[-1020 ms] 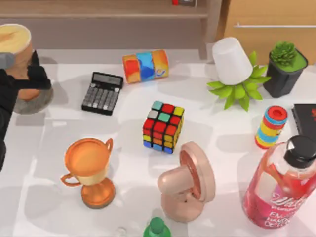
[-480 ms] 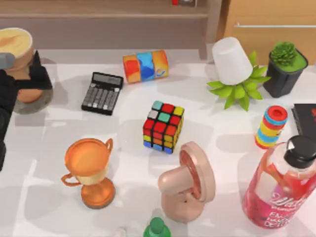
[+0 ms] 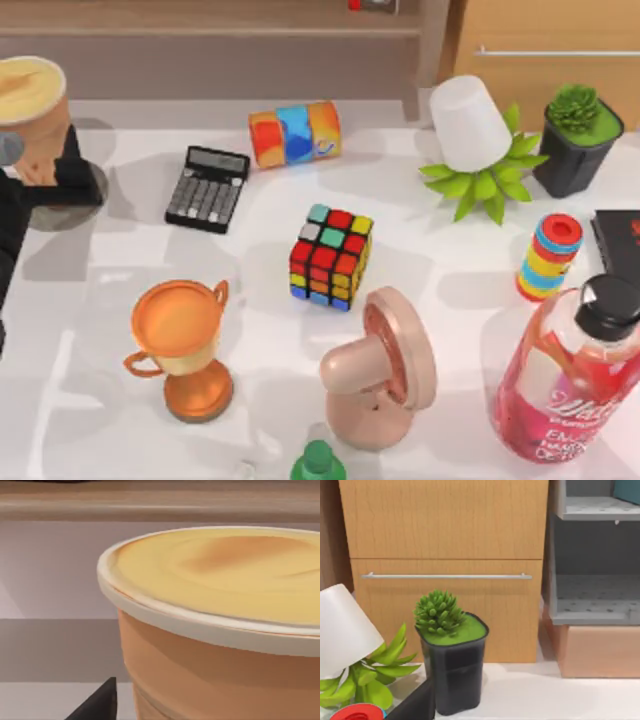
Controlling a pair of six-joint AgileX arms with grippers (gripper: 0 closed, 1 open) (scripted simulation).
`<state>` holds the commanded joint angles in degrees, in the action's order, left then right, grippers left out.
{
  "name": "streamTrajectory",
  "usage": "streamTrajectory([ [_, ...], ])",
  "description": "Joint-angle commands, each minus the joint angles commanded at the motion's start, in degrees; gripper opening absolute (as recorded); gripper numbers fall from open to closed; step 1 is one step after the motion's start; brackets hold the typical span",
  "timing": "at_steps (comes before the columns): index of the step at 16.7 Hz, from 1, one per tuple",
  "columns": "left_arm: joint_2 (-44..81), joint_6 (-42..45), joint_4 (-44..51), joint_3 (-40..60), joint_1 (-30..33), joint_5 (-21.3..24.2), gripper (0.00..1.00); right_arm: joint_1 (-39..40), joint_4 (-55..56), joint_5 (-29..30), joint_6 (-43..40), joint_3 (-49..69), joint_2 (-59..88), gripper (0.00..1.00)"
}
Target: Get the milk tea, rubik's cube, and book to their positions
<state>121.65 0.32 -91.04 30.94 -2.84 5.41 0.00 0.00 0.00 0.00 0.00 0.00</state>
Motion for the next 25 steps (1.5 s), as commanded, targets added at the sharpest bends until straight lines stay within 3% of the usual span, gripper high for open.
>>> streamTrajectory([
  [4, -0.7, 0.0, 0.9, 0.0, 0.2, 0.0, 1.00, 0.0, 0.0, 0.0, 0.0, 0.0, 0.0, 1.00],
  [12, -16.1, 0.1, 12.1, -4.1, -0.1, 0.1, 1.00, 0.0, 0.0, 0.0, 0.0, 0.0, 0.0, 1.00],
  [18, -16.9, 0.1, 12.8, -4.1, 0.1, 0.1, 1.00, 0.0, 0.0, 0.0, 0.0, 0.0, 0.0, 1.00],
  [22, -18.4, 1.2, 18.5, 1.5, 1.3, 0.0, 1.00, 0.0, 0.0, 0.0, 0.0, 0.0, 0.0, 1.00],
  [25, -18.4, 2.3, 29.2, 11.4, 4.5, 0.1, 1.00, 0.0, 0.0, 0.0, 0.0, 0.0, 0.0, 1.00],
])
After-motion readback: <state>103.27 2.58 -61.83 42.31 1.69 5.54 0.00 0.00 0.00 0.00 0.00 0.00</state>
